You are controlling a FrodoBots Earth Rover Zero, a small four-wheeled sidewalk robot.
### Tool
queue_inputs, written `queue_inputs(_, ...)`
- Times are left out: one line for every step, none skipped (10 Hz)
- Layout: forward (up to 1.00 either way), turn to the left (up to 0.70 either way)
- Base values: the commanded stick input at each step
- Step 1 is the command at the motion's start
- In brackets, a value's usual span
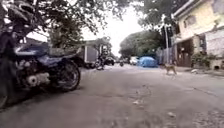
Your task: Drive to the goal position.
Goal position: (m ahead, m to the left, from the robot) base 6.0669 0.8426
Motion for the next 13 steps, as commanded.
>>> queue_inputs(1.00, -0.12)
queue_inputs(1.00, 0.00)
queue_inputs(1.00, 0.00)
queue_inputs(1.00, 0.00)
queue_inputs(1.00, 0.00)
queue_inputs(1.00, 0.00)
queue_inputs(1.00, 0.08)
queue_inputs(1.00, 0.22)
queue_inputs(1.00, 0.00)
queue_inputs(1.00, 0.00)
queue_inputs(0.00, 0.00)
queue_inputs(0.00, 0.00)
queue_inputs(0.00, 0.00)
